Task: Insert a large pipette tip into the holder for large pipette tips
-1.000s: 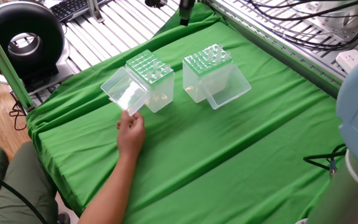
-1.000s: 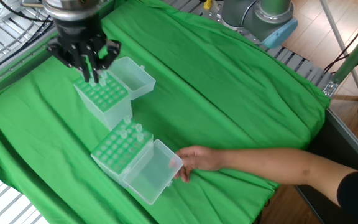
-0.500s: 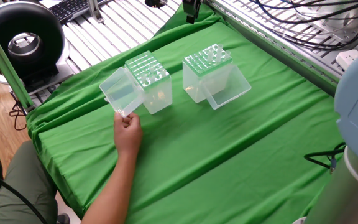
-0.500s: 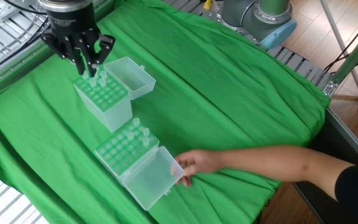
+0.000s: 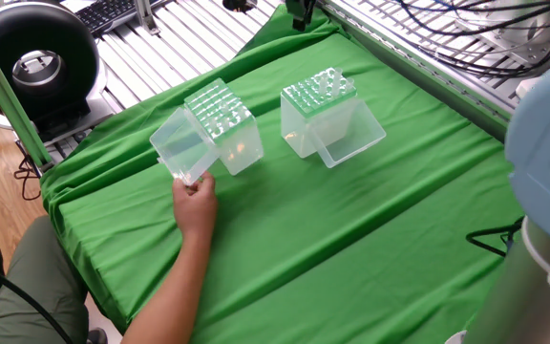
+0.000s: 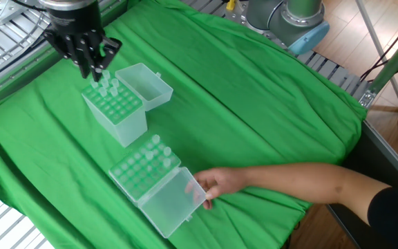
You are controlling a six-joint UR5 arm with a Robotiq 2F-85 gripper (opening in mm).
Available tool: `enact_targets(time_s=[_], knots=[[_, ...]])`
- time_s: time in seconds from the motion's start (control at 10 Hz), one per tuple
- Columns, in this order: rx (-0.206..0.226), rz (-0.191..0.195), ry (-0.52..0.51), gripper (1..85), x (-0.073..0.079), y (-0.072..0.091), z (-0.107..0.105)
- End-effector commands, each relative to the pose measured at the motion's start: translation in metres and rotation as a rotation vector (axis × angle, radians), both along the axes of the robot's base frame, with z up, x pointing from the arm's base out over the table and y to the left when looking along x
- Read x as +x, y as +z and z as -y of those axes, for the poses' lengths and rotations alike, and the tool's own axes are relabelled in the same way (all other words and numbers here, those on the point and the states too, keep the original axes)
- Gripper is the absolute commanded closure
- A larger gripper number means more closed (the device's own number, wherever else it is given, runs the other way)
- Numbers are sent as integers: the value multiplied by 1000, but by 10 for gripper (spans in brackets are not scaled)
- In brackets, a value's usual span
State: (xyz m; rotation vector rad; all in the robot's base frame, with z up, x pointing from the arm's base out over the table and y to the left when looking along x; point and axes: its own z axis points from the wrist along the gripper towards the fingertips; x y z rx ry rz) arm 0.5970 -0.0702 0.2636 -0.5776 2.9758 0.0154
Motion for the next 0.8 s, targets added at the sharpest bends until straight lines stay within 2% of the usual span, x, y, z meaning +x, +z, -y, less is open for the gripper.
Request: enact_targets(time_s=[0.0, 0.3, 0.4, 0.5, 0.6, 0.7], knots=[[34, 22, 24, 567, 6, 2, 13], [24, 47, 14, 573, 9, -1, 19], [12, 36, 14, 577, 7, -2, 22], [4, -2, 17, 577, -3, -3, 24], [3, -21, 45, 587, -8, -3, 24], [27, -34, 86, 570, -13, -3, 17]])
